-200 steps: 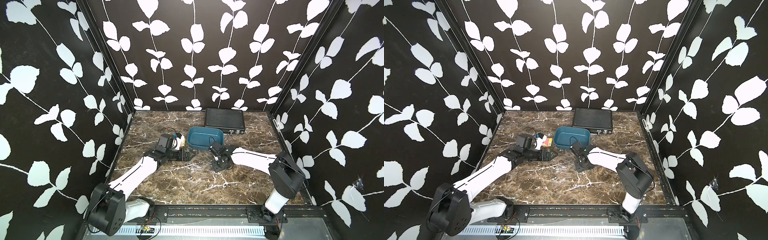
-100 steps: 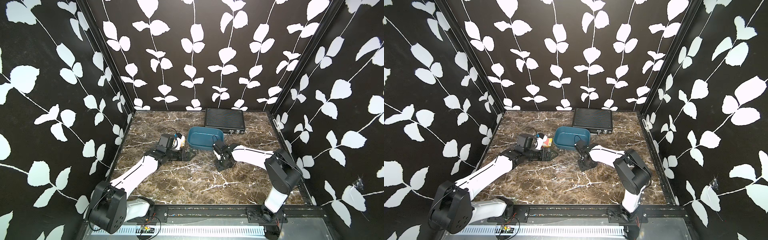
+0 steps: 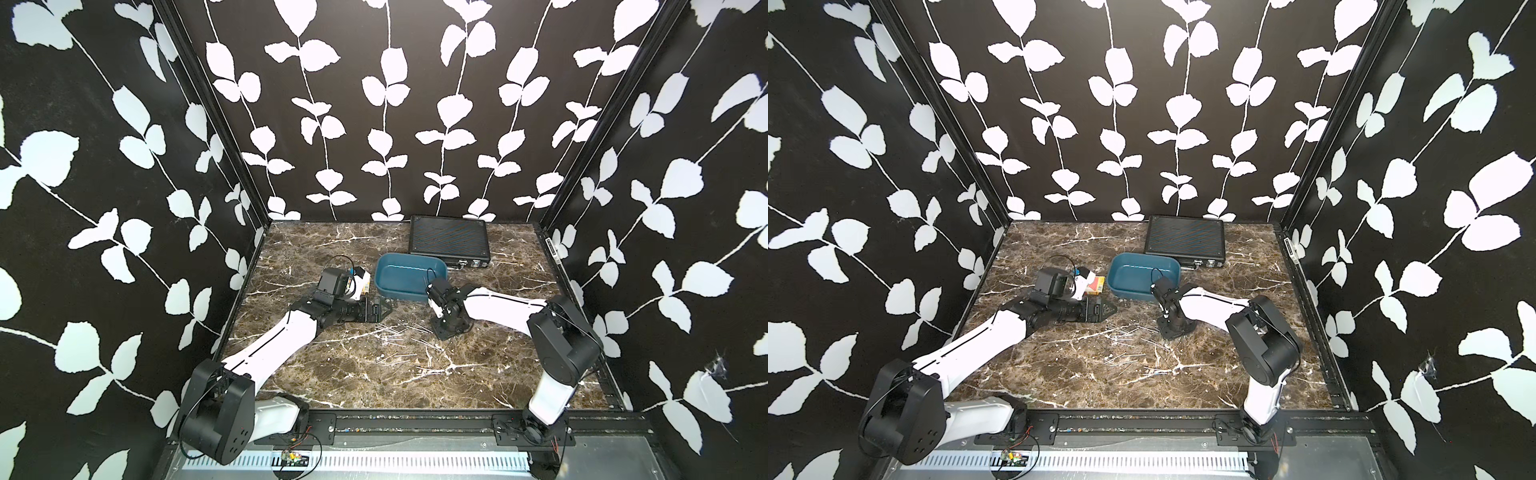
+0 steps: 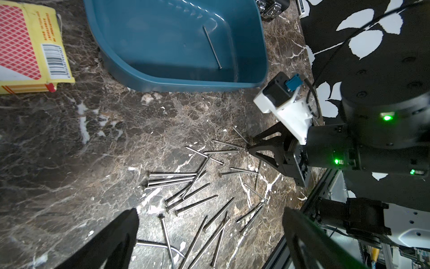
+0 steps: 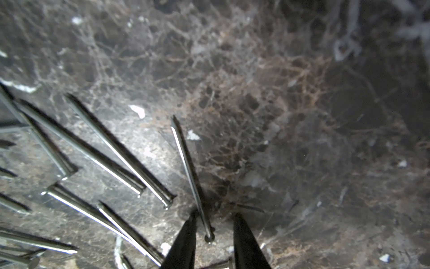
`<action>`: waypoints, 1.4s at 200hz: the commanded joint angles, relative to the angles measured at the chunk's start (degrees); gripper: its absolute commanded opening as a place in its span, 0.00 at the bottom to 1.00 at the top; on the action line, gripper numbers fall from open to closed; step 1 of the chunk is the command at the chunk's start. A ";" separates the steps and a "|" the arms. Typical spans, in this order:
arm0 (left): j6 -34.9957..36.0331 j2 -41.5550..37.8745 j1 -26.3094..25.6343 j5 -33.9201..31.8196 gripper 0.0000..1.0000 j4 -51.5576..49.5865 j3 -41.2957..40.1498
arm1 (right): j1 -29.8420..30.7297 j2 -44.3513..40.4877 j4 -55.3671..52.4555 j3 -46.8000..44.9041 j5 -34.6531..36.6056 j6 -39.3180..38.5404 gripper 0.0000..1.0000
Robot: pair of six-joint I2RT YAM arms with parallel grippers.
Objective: Put the nails on the desktop into the storage box
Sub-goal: Pick up the nail from the center of the board, then place the nail in the storage box.
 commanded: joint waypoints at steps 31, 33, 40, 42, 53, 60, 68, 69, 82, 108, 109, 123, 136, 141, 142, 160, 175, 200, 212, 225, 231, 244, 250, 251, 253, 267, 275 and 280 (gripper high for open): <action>0.30 4.19 -0.02 -0.23 0.99 1.77 3.48 | 0.07 5.61 0.16 -0.87 -3.32 -3.07 0.14; 0.25 4.52 -0.07 -0.27 0.99 1.95 3.69 | 0.07 5.60 0.05 -0.88 -3.56 -3.08 0.13; 0.30 5.71 -0.04 -0.67 0.99 2.23 4.64 | 0.07 5.27 -0.32 -1.13 -4.21 -3.18 0.10; 0.36 6.17 -0.03 -0.73 0.99 2.24 4.96 | 0.13 5.18 -0.48 -1.21 -4.29 -3.21 0.10; 0.41 8.46 -0.03 -0.75 0.99 2.20 7.15 | 0.15 4.09 -1.44 -1.50 -4.69 -3.05 0.08; -0.17 9.80 0.07 -0.75 0.99 2.60 8.37 | 0.13 3.08 -2.87 -1.28 -4.63 -2.97 0.07; -1.59 11.23 0.00 -0.37 0.98 3.05 9.75 | 0.07 1.87 -5.34 -0.41 -4.20 -2.96 0.05; -1.86 11.37 0.01 -0.30 0.98 3.07 9.75 | 0.11 1.70 -5.57 -0.30 -4.12 -3.00 0.04; -4.92 12.92 -0.04 0.47 0.98 3.43 12.49 | 0.08 -1.16 -8.69 1.61 -3.97 -3.13 0.00; -8.71 12.89 -0.06 -0.49 0.97 1.51 17.81 | 0.09 -5.67 -14.25 7.18 -5.28 -3.87 0.00; -8.76 12.82 -0.06 -0.62 0.97 1.29 18.13 | 0.08 -5.76 -14.56 7.45 -5.28 -3.90 0.00; -9.17 11.95 -0.05 -1.87 0.97 -1.79 21.32 | 0.02 -6.92 -18.56 11.12 -4.66 -4.63 0.00; -9.51 11.05 -0.11 -2.95 0.97 -3.75 23.48 | -0.14 -7.84 -21.44 14.32 -5.82 -5.39 0.00; -9.84 10.84 -0.05 -3.18 0.97 -4.36 24.02 | -0.11 -8.51 -22.01 15.09 -6.45 -5.59 0.00; -9.95 10.78 -0.05 -3.20 0.97 -4.46 24.14 | -0.11 -8.64 -22.08 15.23 -6.61 -5.64 0.00; -11.68 9.87 -0.01 -3.52 0.97 -4.56 24.92 | -0.48 -10.57 -22.01 16.92 -9.40 -5.06 0.00; -13.46 8.71 -0.06 -3.64 0.97 -2.63 24.31 | -1.73 -13.71 -20.82 18.48 -12.25 -3.04 0.00; -14.57 7.34 -0.06 -5.32 0.97 -0.62 23.61 | -6.02 -14.51 -15.64 19.72 -17.51 2.59 0.00; -15.00 7.35 -0.06 -5.38 0.97 0.49 23.29 | -7.81 -13.51 -13.26 20.14 -18.66 5.85 0.00; -14.67 7.49 -0.40 -5.99 0.97 0.56 23.21 | -9.36 -11.89 -10.68 20.62 -19.24 9.61 0.00; -14.22 7.55 -0.50 -6.33 0.97 0.03 23.29 | -10.02 -11.49 -9.57 20.84 -19.95 11.04 0.00; -13.53 7.56 -0.92 -7.26 0.96 -0.41 22.84 | -10.79 -7.79 -8.62 22.61 -20.49 13.30 0.00; -13.40 7.56 -1.01 -7.63 0.96 -0.46 22.50 | -11.00 -6.19 -8.70 23.56 -20.49 13.87 0.00; -13.40 7.56 -1.02 -7.75 0.96 -0.53 22.50 | -11.01 -5.94 -8.75 23.73 -20.53 13.94 0.00; -13.39 7.56 -1.07 -7.91 0.96 -0.69 22.46 | -11.07 -5.49 -8.76 24.23 -20.61 14.10 0.00; -12.75 7.73 -1.17 -8.57 0.96 -1.69 22.09 | -11.19 -2.48 -8.46 26.33 -20.04 14.55 0.00; -11.80 8.00 -1.17 -8.70 0.96 -2.06 22.04 | -11.35 -0.75 -7.98 27.24 -19.56 14.53 0.00; -11.16 8.22 -1.16 -9.03 0.96 -2.71 22.28 | -11.38 0.42 -7.92 27.89 -19.19 14.55 0.00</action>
